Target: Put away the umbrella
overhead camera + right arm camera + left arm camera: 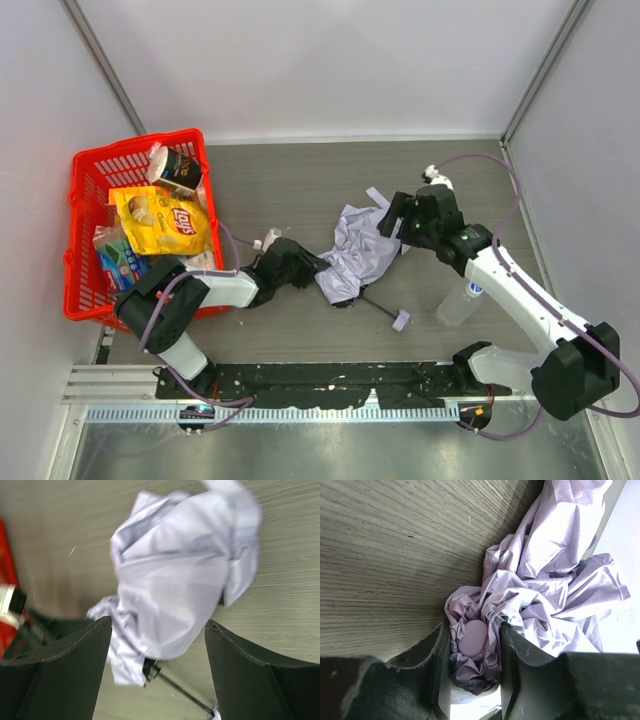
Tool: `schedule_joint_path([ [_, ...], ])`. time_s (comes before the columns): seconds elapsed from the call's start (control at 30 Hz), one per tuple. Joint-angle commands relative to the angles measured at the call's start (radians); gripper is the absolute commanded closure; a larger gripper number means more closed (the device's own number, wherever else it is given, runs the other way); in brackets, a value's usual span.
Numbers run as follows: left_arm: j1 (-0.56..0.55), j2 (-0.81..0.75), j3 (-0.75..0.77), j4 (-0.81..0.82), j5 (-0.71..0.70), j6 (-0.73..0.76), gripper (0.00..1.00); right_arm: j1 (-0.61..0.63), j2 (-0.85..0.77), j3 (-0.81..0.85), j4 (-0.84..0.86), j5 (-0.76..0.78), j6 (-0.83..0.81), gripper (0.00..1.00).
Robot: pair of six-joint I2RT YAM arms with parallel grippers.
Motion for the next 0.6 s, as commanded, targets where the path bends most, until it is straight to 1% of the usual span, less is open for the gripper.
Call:
schedule_joint_path([
  [0.0, 0.013, -0.03, -0.042, -0.122, -0.071, 0.162, 1.0, -0.07, 0.093, 0.052, -0.011, 0.166, 0.144, 0.2],
  [0.1, 0.014, -0.045, -0.038, -0.129, -0.061, 0.179, 1.0, -0.099, 0.228, 0.134, -0.041, 0.16, 0.083, 0.21],
  [0.13, 0.014, -0.049, -0.042, -0.125, -0.058, 0.179, 1.0, -0.105, 0.279, 0.15, -0.044, 0.151, 0.074, 0.26],
  [0.17, 0.013, -0.053, -0.049, -0.111, -0.055, 0.179, 1.0, -0.104, 0.296, 0.149, -0.047, 0.154, 0.062, 0.28],
  [0.2, 0.013, -0.053, -0.055, -0.1, -0.055, 0.179, 1.0, -0.104, 0.307, 0.128, -0.034, 0.133, 0.052, 0.35],
  [0.23, 0.014, -0.054, -0.057, -0.099, -0.053, 0.18, 1.0, -0.104, 0.301, 0.103, -0.009, 0.061, 0.033, 0.39],
  [0.27, 0.014, -0.053, -0.055, -0.096, -0.05, 0.185, 1.0, -0.104, 0.293, 0.059, 0.056, 0.019, 0.029, 0.45],
  [0.3, 0.014, -0.048, -0.055, -0.089, -0.044, 0.187, 1.0, -0.104, 0.282, 0.039, 0.086, -0.065, 0.04, 0.49],
  [0.33, 0.013, -0.042, -0.055, -0.082, -0.039, 0.188, 1.0, -0.104, 0.282, 0.019, 0.145, -0.094, 0.037, 0.7],
  [0.37, 0.014, -0.04, -0.055, -0.077, -0.035, 0.185, 1.0, -0.104, 0.281, 0.022, 0.155, -0.114, 0.037, 0.78],
  [0.4, 0.014, -0.036, -0.06, -0.07, -0.032, 0.184, 1.0, -0.104, 0.275, 0.038, 0.154, -0.101, 0.035, 0.95],
  [0.43, 0.014, -0.033, -0.066, -0.059, -0.032, 0.18, 1.0, -0.104, 0.258, 0.045, 0.155, -0.046, 0.037, 0.99],
  [0.5, 0.013, -0.027, -0.078, -0.047, -0.032, 0.168, 1.0, -0.105, 0.238, 0.08, 0.151, 0.052, 0.022, 0.99],
  [0.53, 0.014, -0.028, -0.089, -0.031, -0.035, 0.164, 1.0, -0.108, 0.238, 0.123, 0.137, 0.083, 0.0, 0.99],
  [0.57, 0.014, -0.025, -0.101, -0.017, -0.036, 0.154, 1.0, -0.112, 0.248, 0.152, 0.093, 0.153, 0.0, 0.99],
])
